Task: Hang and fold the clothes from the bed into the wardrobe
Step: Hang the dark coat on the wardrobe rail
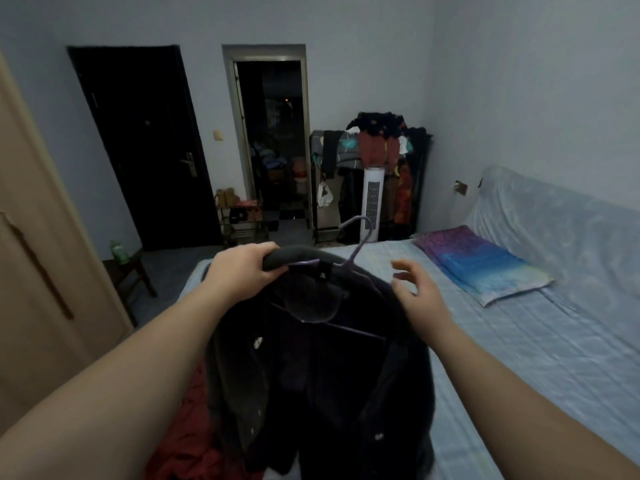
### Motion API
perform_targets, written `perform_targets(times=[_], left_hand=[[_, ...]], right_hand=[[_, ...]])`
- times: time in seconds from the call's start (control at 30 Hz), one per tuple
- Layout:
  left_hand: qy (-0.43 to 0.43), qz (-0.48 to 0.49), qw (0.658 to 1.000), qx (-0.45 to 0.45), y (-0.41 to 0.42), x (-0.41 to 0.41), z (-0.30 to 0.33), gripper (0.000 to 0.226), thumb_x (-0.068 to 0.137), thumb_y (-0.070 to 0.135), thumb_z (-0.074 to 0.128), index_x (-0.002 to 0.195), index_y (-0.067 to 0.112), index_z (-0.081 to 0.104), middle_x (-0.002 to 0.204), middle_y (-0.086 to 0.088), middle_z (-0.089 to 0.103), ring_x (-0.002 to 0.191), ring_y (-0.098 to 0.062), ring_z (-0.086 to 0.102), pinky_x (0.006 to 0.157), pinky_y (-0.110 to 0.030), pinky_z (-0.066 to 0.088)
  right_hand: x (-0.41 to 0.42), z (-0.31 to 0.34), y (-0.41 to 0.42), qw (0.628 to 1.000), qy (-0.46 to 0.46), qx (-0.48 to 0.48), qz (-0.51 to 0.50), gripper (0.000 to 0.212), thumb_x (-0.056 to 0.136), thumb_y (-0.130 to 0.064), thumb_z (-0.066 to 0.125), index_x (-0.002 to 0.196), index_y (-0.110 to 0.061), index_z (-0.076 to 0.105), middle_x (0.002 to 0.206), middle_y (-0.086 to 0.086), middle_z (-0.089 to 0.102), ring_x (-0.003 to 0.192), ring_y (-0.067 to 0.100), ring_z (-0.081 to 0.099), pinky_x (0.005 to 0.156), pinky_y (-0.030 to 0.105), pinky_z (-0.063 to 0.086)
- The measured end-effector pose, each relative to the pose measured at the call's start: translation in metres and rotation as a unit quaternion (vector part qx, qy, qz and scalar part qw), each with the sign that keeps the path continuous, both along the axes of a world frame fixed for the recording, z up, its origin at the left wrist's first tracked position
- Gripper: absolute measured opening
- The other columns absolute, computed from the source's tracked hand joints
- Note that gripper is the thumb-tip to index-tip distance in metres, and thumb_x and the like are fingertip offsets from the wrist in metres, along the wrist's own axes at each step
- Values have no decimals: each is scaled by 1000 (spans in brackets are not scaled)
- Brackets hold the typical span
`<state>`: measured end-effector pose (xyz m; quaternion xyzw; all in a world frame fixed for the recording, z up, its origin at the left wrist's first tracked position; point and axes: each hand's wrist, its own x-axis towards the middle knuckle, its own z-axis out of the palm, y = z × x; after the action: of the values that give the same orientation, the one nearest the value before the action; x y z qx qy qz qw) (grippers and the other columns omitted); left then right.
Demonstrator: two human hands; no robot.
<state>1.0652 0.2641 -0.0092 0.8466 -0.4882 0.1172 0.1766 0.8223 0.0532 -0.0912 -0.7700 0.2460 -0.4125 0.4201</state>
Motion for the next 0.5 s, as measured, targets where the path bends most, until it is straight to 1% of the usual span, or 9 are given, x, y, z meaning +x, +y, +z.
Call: perform_targets(times=[0.03, 0.07, 0.1, 0.13, 0.2, 0.27, 0.33, 0.4, 0.5], left_hand=[[-3, 12, 1000, -2, 1, 2, -2, 24, 85, 58, 60, 105, 45, 57, 88, 15, 67, 83, -15, 65, 73, -35, 54], [-6, 24, 1000, -4, 3, 5, -5, 24, 85, 59, 59, 104, 45, 56, 87, 14, 67, 83, -16, 65, 71, -35, 54], [-6, 35, 999, -7, 5, 8, -7, 23, 85, 60, 59, 103, 46, 55, 86, 14, 66, 82, -17, 65, 70, -35, 53], [-6, 45, 999, -9, 6, 10, -8, 23, 85, 60, 59, 102, 46, 55, 85, 14, 66, 81, -17, 65, 70, -35, 53], [-3, 59, 998, -11, 8, 11, -11, 23, 85, 61, 59, 101, 45, 55, 85, 14, 66, 82, -17, 65, 70, -35, 53], [-4, 76, 997, -12, 6, 9, -15, 27, 84, 63, 57, 105, 45, 56, 89, 14, 67, 85, -19, 66, 72, -36, 53], [-1, 99, 995, -2, 4, 7, -20, 32, 83, 65, 57, 108, 45, 56, 95, 12, 69, 91, -21, 66, 75, -36, 54], [32, 107, 993, 43, 1, 9, -25, 41, 82, 66, 58, 116, 43, 54, 105, 9, 69, 98, -22, 65, 77, -35, 51], [152, 60, 977, 135, 1, 7, -29, 57, 81, 64, 66, 126, 33, 50, 113, 6, 64, 102, -18, 62, 83, -33, 49]], right_hand=[[-2, -11, -4, 997, -24, 54, -39, 25, 97, -8, 55, 119, -19, 59, 121, 1, 61, 106, 13, 59, 89, 14, 47], [-3, -22, -10, 994, -17, 81, -70, 22, 99, -11, 52, 119, -19, 59, 121, 3, 62, 109, 17, 59, 94, 23, 47], [-2, -32, -14, 991, 7, 107, -77, 22, 100, -18, 52, 121, -19, 59, 121, 4, 63, 112, 21, 59, 96, 29, 45], [0, -39, -16, 990, 61, 109, -71, 27, 99, -26, 55, 125, -19, 58, 123, 5, 63, 115, 23, 58, 97, 33, 43], [7, -49, -13, 978, 203, 7, -45, 55, 90, -41, 65, 138, -20, 48, 134, 5, 54, 124, 25, 49, 105, 38, 39], [19, -55, -10, 950, 299, -81, -47, 73, 85, -40, 68, 148, -23, 33, 143, 3, 41, 131, 29, 38, 110, 44, 36], [31, -57, -13, 951, 295, -64, -66, 67, 85, -21, 63, 146, -21, 35, 139, 10, 41, 127, 35, 41, 106, 43, 38], [38, -57, -19, 965, 245, -26, -83, 54, 82, -7, 55, 135, -18, 50, 125, 15, 53, 116, 36, 51, 97, 38, 42], [43, -46, -23, 978, 192, 20, -83, 38, 82, -4, 53, 117, -16, 64, 106, 10, 65, 100, 29, 60, 81, 28, 41]])
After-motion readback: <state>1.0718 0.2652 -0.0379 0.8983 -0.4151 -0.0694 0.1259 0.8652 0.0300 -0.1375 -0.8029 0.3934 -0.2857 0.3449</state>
